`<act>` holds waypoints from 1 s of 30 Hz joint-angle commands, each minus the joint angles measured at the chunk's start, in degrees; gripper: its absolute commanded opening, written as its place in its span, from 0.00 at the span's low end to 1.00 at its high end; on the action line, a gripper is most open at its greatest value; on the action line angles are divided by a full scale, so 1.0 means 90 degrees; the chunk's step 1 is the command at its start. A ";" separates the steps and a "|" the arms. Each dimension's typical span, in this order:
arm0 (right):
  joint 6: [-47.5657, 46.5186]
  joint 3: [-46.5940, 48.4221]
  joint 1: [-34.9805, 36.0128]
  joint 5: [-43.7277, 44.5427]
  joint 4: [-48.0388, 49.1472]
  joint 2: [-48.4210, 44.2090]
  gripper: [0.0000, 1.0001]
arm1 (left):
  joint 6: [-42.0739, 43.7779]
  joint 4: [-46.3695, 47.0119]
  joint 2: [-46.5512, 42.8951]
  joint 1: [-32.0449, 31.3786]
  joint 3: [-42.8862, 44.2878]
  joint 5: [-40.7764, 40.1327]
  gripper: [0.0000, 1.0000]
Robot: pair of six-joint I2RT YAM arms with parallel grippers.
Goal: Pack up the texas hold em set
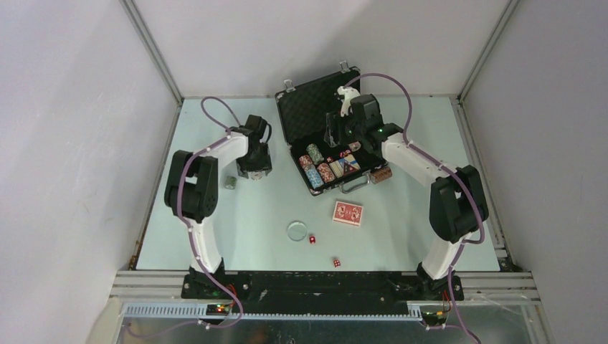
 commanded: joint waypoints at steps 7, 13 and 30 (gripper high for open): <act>0.0367 -0.0010 -0.0077 -0.0707 0.0448 -0.0455 0.63 | -0.0046 -0.1532 0.0594 0.0364 0.1278 0.0771 0.71; 0.0510 -0.0225 -0.0155 -0.0945 0.0593 -0.0738 0.63 | -0.0007 -0.2017 0.0894 0.0553 0.1636 0.0890 0.73; 0.1055 -0.1218 0.1121 0.2783 0.0924 -0.1340 0.99 | -0.0051 -0.1723 0.1359 0.0571 0.1855 0.0838 0.70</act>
